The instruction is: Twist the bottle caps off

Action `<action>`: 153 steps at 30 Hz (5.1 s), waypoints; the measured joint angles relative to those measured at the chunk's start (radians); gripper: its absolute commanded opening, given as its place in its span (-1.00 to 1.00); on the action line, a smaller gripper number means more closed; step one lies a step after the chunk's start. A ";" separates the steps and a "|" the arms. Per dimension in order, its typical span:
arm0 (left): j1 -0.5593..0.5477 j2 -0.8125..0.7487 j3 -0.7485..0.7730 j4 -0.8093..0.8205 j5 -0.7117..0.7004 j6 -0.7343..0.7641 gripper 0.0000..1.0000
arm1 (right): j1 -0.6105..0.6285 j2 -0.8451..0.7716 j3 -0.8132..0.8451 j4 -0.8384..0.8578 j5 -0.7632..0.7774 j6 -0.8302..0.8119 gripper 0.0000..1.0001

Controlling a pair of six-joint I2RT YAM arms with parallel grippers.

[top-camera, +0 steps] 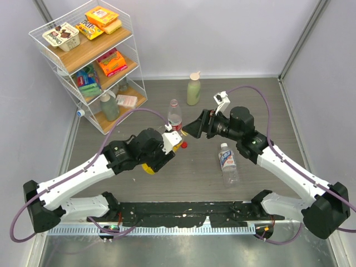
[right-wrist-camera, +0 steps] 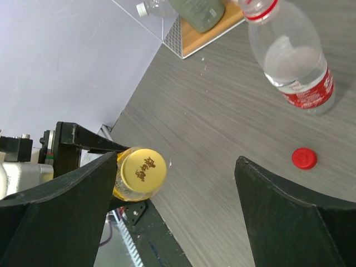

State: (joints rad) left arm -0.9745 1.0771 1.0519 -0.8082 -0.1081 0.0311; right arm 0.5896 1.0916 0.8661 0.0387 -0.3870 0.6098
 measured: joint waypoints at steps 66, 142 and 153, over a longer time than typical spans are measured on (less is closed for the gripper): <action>0.003 -0.025 0.061 -0.036 0.279 -0.003 -1.00 | -0.028 -0.088 -0.189 0.484 -0.351 0.094 -0.96; 0.000 -0.055 0.074 -0.055 0.375 0.003 -1.00 | -0.020 -0.338 -0.175 0.310 -0.073 -0.010 1.00; 0.000 -0.072 0.030 -0.040 0.043 -0.006 -1.00 | -0.020 -0.149 -0.130 0.156 -0.043 0.020 1.00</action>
State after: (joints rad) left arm -0.9745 1.0054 1.0821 -0.8482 -0.0650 0.0246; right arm 0.5694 0.9424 0.7364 0.1951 -0.4305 0.6296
